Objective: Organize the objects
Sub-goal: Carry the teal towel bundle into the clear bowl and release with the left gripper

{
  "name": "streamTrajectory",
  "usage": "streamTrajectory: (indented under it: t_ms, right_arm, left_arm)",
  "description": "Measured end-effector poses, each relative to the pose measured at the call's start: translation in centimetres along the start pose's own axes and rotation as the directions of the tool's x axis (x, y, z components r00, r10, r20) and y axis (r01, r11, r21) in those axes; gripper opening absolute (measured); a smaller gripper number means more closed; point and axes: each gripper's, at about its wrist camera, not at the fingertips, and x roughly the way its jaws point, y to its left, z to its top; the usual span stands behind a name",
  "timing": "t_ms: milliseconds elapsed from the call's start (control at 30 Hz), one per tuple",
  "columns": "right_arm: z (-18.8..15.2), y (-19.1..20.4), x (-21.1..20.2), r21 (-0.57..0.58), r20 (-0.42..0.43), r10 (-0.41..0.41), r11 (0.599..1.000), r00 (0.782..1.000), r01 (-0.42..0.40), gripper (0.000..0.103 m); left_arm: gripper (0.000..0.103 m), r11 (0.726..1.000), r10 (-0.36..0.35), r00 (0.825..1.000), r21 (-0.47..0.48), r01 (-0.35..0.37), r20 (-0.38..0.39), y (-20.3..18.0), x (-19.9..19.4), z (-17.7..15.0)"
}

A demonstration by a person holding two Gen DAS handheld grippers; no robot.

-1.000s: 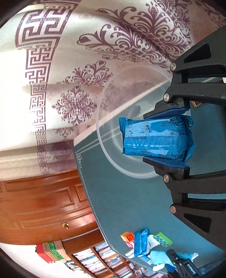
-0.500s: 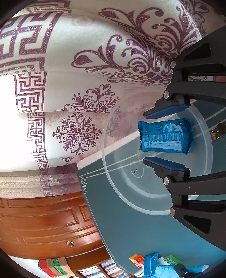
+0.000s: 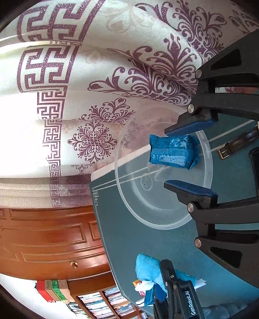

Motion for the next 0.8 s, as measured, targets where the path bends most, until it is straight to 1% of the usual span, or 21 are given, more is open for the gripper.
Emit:
streamTrajectory:
  t_ms: [200, 400, 500, 533, 600, 800]
  right_arm:
    - [-0.4, -0.8, -0.4, 0.025, 0.007, -0.001, 1.0, 1.0, 0.0, 0.047]
    - [-0.6, -1.3, -0.5, 0.042, 0.006, 0.003, 0.999, 1.0, -0.004, 0.047]
    - [-0.7, -1.4, -0.4, 0.05, 0.005, 0.004, 0.999, 1.0, -0.004, 0.047]
    - [-0.7, -1.4, -0.4, 0.052, 0.003, 0.004, 0.999, 1.0, -0.004, 0.047]
    - [-0.7, -1.5, -0.3, 0.056, 0.0, 0.004, 0.998, 1.0, -0.004, 0.047]
    - [-0.9, -1.2, -0.1, 0.053, -0.01, 0.011, 0.999, 1.0, -0.011, 0.047]
  left_arm:
    - [0.053, 0.997, -0.062, 0.998, 0.053, 0.06, 0.021, -2.9, 1.2, 1.8]
    - [0.053, 0.987, -0.148, 0.989, 0.064, 0.147, 0.012, -4.8, 2.5, 2.6]
    - [0.06, 0.983, -0.178, 0.984, 0.058, 0.177, 0.009, -5.2, 3.0, 2.8]
    - [0.066, 0.982, -0.181, 0.983, 0.056, 0.18, 0.01, -5.2, 3.1, 2.8]
    - [0.071, 0.983, -0.173, 0.985, 0.057, 0.172, 0.016, -5.1, 3.2, 2.6]
    - [0.072, 0.986, -0.163, 0.986, 0.023, 0.163, 0.027, -3.8, 2.9, 2.3]
